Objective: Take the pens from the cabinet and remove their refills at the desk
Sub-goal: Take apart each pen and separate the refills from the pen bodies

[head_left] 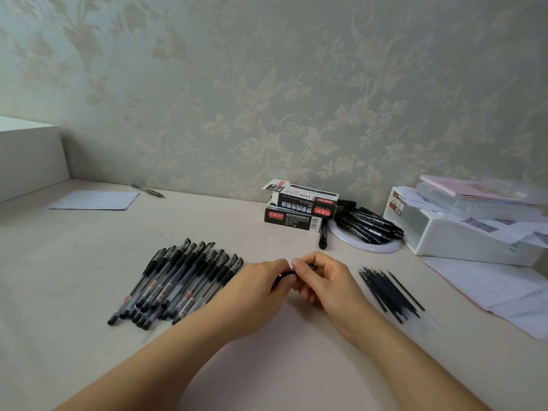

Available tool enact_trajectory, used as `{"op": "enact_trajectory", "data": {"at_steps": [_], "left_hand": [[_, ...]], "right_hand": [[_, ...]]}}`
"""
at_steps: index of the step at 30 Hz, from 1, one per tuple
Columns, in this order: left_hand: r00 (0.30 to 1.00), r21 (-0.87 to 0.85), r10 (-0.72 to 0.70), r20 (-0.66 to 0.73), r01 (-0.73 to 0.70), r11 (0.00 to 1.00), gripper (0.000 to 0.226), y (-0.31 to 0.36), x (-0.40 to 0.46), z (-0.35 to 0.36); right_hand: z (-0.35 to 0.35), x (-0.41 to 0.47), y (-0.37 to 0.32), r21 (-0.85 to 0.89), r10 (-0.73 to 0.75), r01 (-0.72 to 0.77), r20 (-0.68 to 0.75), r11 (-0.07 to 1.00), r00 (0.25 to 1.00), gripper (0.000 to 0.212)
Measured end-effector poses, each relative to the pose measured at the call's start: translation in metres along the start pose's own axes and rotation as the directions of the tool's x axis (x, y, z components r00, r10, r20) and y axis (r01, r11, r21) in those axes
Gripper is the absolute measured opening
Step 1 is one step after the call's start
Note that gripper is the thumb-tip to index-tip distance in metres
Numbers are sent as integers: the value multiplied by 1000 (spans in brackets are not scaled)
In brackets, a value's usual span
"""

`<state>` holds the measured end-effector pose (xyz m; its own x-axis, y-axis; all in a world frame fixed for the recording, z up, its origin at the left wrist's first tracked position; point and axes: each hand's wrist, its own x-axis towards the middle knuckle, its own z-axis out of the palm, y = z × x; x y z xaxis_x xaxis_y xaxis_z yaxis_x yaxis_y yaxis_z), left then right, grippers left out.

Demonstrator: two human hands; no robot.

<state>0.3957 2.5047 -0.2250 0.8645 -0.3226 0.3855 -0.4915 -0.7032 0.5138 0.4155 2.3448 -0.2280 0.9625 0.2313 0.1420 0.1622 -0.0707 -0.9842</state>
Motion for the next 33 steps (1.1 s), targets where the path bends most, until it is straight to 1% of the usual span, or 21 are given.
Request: {"op": "enact_trajectory", "data": {"at_steps": [2, 4, 7, 9, 13, 17, 20, 22, 23, 24, 25, 27, 28, 31, 33], "left_hand": [[1000, 35, -30, 9, 29, 999, 26, -1, 1, -1], [998, 114, -70, -6, 70, 991, 30, -2, 2, -1], [995, 248, -88, -36, 94, 964, 34, -2, 3, -3], [995, 274, -98, -32, 103, 956, 36, -2, 4, -5], [992, 293, -122, -10, 120, 949, 41, -1, 7, -7], [988, 263, -151, -8, 148, 953, 47, 0, 9, -7], [976, 194, -219, -17, 218, 957, 60, -4, 9, -11], [969, 147, -247, -32, 249, 957, 64, -8, 8, -13], [968, 143, -244, -53, 249, 958, 63, -9, 8, -14], [970, 143, -233, -76, 242, 960, 62, -9, 7, -14], [971, 137, -219, -97, 230, 963, 60, -8, 7, -13], [972, 121, -199, -124, 214, 969, 54, -6, 6, -11], [973, 109, -190, -133, 205, 973, 47, -6, 6, -9], [982, 61, -150, -114, 158, 986, 24, -6, 3, -5], [990, 81, -116, -80, 123, 989, 18, -7, 1, -4]], "right_hand": [[1, 0, 0, -26, -12, 12, -12, 1000, 1000, 19], [2, 0, 1, -26, -21, 20, -32, 999, 999, 21], [3, 0, 0, 13, -39, 40, -36, 999, 999, 23], [3, 0, -1, 34, -61, 61, -18, 998, 998, 23], [4, -1, -1, 52, -92, 92, -16, 994, 996, 22], [6, -1, 2, 70, -134, 135, -25, 988, 991, 22], [3, 1, 2, 117, -177, 187, -90, 975, 980, 20], [-3, 3, 1, 127, -204, 223, -146, 966, 968, 21], [-6, 3, 2, 78, -225, 241, -172, 967, 959, 21], [-9, 3, 3, -26, -251, 251, -193, 968, 948, 20], [-10, 2, 5, -171, -281, 249, -202, 953, 938, 17], [-9, 0, 9, -441, -328, 229, -162, 867, 931, 9], [-8, -1, 10, -536, -340, 228, -121, 813, 932, 9], [-4, -3, 13, -698, -336, 237, -6, 676, 942, 10], [-4, -4, 12, -738, -313, 229, 26, 635, 950, 9]]}}
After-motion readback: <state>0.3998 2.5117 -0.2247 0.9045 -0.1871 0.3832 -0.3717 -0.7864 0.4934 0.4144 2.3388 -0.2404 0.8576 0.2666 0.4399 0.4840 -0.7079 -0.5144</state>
